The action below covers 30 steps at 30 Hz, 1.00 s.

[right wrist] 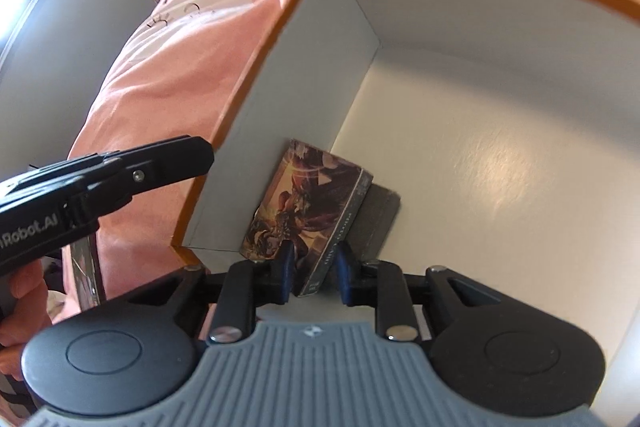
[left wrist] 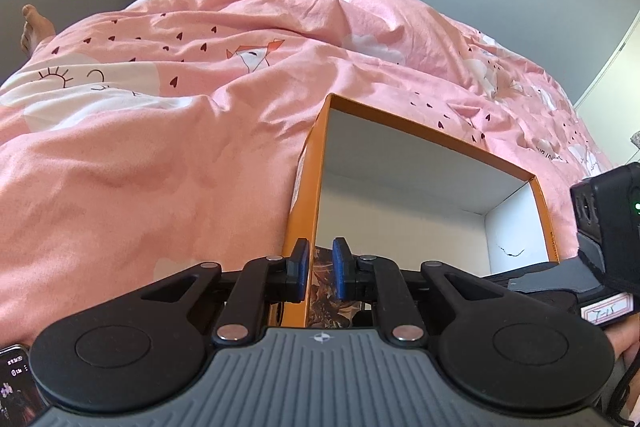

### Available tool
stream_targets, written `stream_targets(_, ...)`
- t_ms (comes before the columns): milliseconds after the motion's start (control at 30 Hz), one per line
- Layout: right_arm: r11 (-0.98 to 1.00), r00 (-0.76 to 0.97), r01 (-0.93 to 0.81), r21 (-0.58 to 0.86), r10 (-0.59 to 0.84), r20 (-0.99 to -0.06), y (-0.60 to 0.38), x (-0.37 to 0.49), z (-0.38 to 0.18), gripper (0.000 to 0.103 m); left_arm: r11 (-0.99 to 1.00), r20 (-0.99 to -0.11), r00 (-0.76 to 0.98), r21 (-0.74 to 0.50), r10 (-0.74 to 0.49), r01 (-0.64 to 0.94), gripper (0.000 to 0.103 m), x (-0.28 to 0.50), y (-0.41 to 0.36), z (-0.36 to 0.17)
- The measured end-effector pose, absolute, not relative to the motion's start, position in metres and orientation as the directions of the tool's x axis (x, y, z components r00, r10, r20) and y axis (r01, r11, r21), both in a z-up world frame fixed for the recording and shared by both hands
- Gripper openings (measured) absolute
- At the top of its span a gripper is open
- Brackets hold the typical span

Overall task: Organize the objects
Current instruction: 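Lower both items into the box and open both tools, then grasp the pink pouch by its clip with the left tool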

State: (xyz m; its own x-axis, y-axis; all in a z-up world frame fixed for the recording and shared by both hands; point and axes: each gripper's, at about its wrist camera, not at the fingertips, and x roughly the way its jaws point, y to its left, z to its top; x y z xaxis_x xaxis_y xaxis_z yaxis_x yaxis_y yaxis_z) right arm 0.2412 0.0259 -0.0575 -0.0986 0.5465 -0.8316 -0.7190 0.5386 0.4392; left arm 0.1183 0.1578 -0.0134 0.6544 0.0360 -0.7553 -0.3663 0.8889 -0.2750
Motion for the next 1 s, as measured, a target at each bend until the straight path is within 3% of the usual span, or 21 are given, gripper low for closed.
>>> stream_targets(133, 0.518, -0.014, -0.757, 0.398, 0.596, -0.803, 0.010, 0.223, -0.033, 0.035, 0.899, -0.730, 0.678, -0.234, 0.088, -0.370, 0.017, 0.103, 0.142, 0.000)
stream_targets(267, 0.528, 0.101, -0.792, 0.308, 0.611, -0.785, -0.010, 0.200, -0.014, 0.035, 0.912, -0.725, 0.683, -0.218, 0.087, -0.348, 0.017, 0.086, 0.128, 0.006)
stream_targets(500, 0.541, 0.168, -0.791, 0.286, 0.641, -0.748, -0.042, 0.158, -0.006, 0.036, 0.925, -0.809, 0.587, -0.222, 0.002, -0.309, 0.017, 0.064, 0.126, -0.016)
stream_targets(800, 0.572, 0.184, -0.790, 0.219, 0.562, -0.806, -0.045, 0.117, -0.037, 0.036, 0.934, -0.893, 0.446, -0.203, -0.054, -0.293, 0.018, 0.046, 0.129, -0.049)
stream_targets(1000, 0.571, 0.154, -0.789, 0.227, 0.541, -0.827, -0.039, 0.108, -0.053, 0.036, 0.934, -0.926, 0.377, -0.149, -0.017, -0.324, 0.041, 0.046, 0.130, -0.070)
